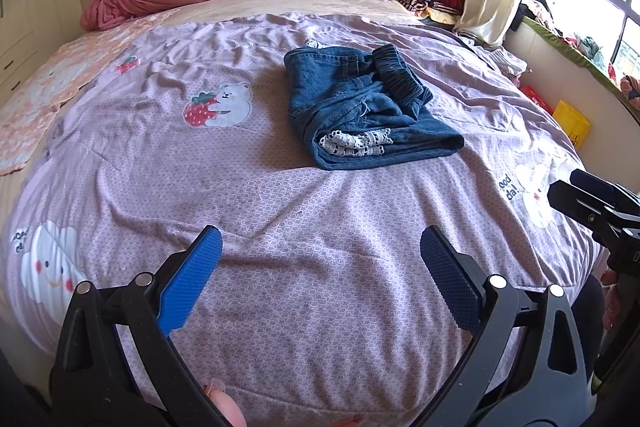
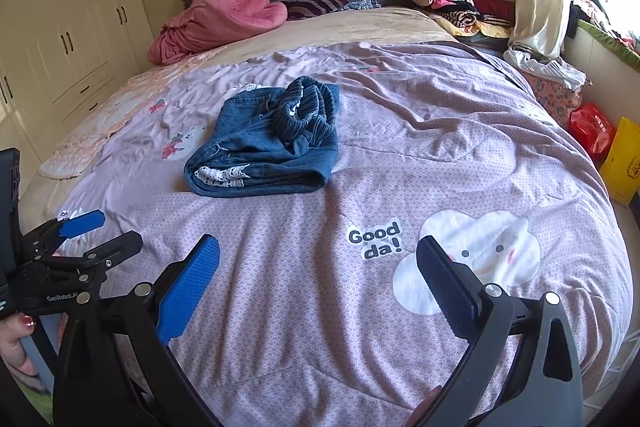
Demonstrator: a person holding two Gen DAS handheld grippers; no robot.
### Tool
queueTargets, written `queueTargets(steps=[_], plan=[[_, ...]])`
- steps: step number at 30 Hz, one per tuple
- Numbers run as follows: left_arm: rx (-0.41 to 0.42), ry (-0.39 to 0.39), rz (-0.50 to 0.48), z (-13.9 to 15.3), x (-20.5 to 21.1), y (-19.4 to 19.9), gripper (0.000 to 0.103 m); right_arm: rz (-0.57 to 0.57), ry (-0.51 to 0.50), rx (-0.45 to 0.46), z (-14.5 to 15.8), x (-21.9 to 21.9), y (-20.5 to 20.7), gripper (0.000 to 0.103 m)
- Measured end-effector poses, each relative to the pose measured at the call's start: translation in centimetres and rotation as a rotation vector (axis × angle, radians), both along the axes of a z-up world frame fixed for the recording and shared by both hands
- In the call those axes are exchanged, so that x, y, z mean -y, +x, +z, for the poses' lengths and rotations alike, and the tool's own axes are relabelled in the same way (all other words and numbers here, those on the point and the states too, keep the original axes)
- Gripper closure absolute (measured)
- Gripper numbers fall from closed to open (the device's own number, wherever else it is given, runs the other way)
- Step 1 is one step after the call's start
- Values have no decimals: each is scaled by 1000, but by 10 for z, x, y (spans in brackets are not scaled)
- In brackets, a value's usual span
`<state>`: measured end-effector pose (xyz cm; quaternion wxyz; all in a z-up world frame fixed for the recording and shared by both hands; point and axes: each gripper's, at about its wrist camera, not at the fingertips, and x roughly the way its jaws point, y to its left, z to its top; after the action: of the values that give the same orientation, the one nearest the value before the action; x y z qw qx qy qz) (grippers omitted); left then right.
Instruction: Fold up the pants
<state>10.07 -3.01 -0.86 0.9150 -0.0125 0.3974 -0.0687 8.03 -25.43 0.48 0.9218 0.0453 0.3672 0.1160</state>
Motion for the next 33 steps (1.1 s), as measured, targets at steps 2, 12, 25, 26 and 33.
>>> queueTargets(steps=[2,12,25,26,33], plan=[[-2,5,7,0,0,0,10,1,-2,-3,-1,0,0,5],[-13,8,9,-2,0,1,10,-9,-9,-5,-1,0,1,5],[-25,16,17,-3,1,1,10,-10,-10,-5,-1,-1,0,5],[-26,15,17,-3,1,1,10,-9,-8,-5,-1,-1,0,5],[-25,12,15,-4,1,1,10,-10,-10,-7,-1,-2,0,5]])
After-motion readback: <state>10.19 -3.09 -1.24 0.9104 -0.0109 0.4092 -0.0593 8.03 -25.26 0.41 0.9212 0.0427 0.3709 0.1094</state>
